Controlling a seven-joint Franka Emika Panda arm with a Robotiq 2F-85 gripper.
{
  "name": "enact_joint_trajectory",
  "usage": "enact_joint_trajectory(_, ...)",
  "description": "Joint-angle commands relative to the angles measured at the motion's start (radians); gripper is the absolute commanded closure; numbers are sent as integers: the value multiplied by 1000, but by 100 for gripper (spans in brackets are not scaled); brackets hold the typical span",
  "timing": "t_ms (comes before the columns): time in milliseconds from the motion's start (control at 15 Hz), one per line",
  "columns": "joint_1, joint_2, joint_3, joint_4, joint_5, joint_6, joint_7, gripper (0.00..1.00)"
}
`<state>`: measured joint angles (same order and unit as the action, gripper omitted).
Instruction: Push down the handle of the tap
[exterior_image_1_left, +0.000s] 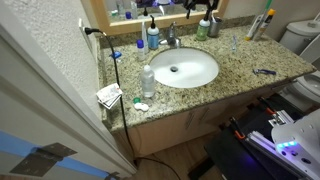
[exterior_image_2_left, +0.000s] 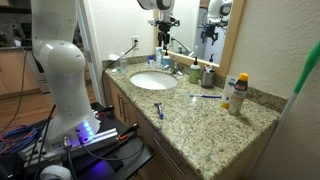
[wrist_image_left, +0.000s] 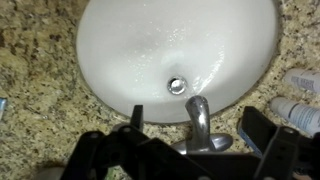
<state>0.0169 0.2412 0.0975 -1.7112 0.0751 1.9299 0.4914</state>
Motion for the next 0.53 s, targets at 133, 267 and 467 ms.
enact_joint_trajectory(133,44,85,-38,94,14,-4,9,0)
enact_joint_trajectory(267,65,111,-57,105,-57,12,41,0)
enact_joint_trajectory(467,81,197,-70,173,-66,96,53,0)
